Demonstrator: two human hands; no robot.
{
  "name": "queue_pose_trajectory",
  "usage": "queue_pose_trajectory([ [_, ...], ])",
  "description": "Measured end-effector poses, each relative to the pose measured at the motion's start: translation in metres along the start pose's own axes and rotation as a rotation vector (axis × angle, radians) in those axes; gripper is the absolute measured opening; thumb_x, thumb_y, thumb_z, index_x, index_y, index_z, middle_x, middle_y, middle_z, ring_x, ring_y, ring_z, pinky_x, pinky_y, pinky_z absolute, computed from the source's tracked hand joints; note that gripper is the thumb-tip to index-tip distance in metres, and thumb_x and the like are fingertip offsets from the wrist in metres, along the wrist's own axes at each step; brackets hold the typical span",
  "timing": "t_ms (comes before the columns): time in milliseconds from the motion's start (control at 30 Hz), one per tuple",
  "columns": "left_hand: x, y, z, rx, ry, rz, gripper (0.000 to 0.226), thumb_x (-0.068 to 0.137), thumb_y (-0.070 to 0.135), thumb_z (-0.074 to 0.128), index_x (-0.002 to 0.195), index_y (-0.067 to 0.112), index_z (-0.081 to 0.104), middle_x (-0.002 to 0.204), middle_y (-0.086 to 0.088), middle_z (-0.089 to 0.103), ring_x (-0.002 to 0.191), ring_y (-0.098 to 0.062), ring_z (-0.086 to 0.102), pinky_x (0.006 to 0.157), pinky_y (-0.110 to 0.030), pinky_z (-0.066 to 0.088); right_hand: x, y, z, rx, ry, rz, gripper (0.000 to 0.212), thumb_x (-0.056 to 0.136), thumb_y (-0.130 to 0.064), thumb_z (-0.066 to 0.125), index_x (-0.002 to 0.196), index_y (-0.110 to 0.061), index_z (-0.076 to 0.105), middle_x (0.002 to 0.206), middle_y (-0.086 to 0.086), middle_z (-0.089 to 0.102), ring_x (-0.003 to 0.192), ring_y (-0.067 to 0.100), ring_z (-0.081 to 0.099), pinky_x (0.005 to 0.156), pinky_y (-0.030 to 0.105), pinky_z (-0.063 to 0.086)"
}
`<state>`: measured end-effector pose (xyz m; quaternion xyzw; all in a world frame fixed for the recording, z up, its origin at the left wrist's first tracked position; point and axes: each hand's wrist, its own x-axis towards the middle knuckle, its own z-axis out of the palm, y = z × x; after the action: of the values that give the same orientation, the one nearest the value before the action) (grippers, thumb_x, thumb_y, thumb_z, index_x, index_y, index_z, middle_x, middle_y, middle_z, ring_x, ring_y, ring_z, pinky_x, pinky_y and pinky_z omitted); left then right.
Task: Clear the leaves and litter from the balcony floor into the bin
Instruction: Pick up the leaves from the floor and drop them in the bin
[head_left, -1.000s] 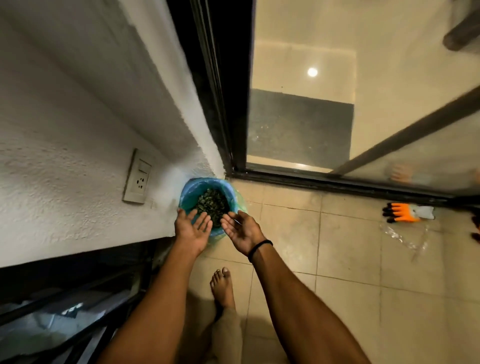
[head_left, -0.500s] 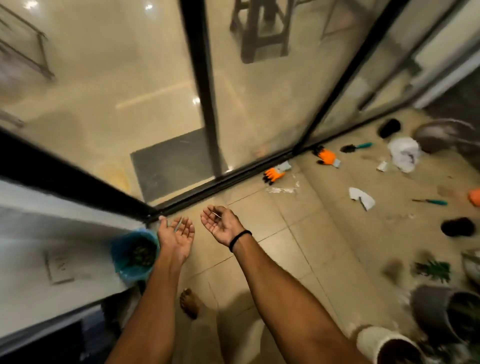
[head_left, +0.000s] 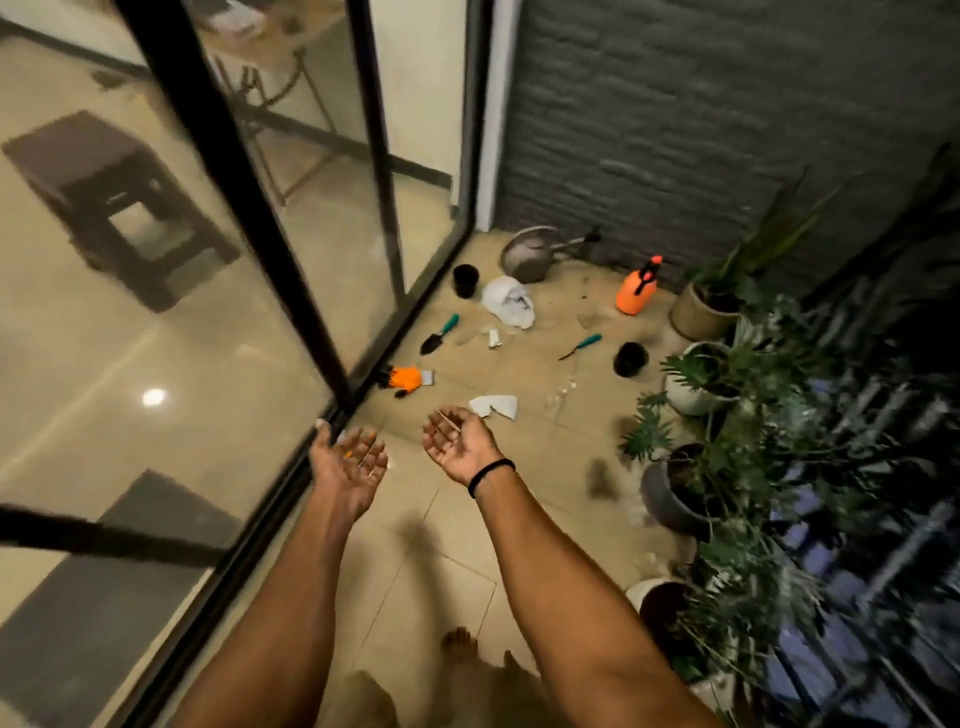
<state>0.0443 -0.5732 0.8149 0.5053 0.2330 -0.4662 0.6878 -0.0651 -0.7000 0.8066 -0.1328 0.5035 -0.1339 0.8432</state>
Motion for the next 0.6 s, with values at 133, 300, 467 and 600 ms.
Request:
queue_pose_trajectory([
  [133, 0.030, 0.003, 0.096, 0.110, -0.111, -0.026, 0.059, 0.096, 0.067, 0.040, 0.107, 0.014, 0.062, 0.107, -0.008, 0.065, 0.087, -0.022, 0.061, 0.078, -0.033, 0.047, 0.008, -0.085, -0.021, 0.121, 0.040, -0.087, 0.013, 0.094, -0.020, 0.052, 0.088, -0.014, 0.061, 0.090, 0.003, 0.067, 0.079, 0.020, 0.060, 0.070, 0.031, 0.049],
  [300, 0.095, 0.009, 0.190, 0.224, -0.184, -0.084, 0.057, 0.095, 0.069, 0.040, 0.103, 0.015, 0.060, 0.104, -0.006, 0.065, 0.087, -0.021, 0.062, 0.074, -0.032, 0.048, 0.044, -0.170, -0.044, 0.241, 0.119, -0.156, 0.012, 0.094, -0.018, 0.052, 0.090, -0.012, 0.062, 0.096, 0.005, 0.067, 0.083, 0.021, 0.061, 0.071, 0.031, 0.050],
  [467, 0.153, 0.013, 0.275, 0.409, -0.190, -0.087, 0.050, 0.099, 0.061, 0.042, 0.099, 0.015, 0.062, 0.096, -0.008, 0.063, 0.082, -0.020, 0.061, 0.074, -0.031, 0.050, 0.086, -0.235, -0.049, 0.344, 0.210, -0.203, 0.013, 0.097, -0.016, 0.051, 0.093, -0.010, 0.061, 0.097, 0.009, 0.067, 0.086, 0.022, 0.062, 0.076, 0.032, 0.052],
  [600, 0.192, 0.015, 0.342, 0.574, -0.191, -0.080, 0.047, 0.099, 0.058, 0.047, 0.107, 0.014, 0.063, 0.103, -0.010, 0.067, 0.082, -0.021, 0.063, 0.074, -0.033, 0.052, 0.115, -0.284, -0.050, 0.401, 0.261, -0.222, 0.012, 0.098, -0.017, 0.051, 0.092, -0.012, 0.061, 0.096, 0.008, 0.067, 0.085, 0.020, 0.063, 0.077, 0.031, 0.052],
])
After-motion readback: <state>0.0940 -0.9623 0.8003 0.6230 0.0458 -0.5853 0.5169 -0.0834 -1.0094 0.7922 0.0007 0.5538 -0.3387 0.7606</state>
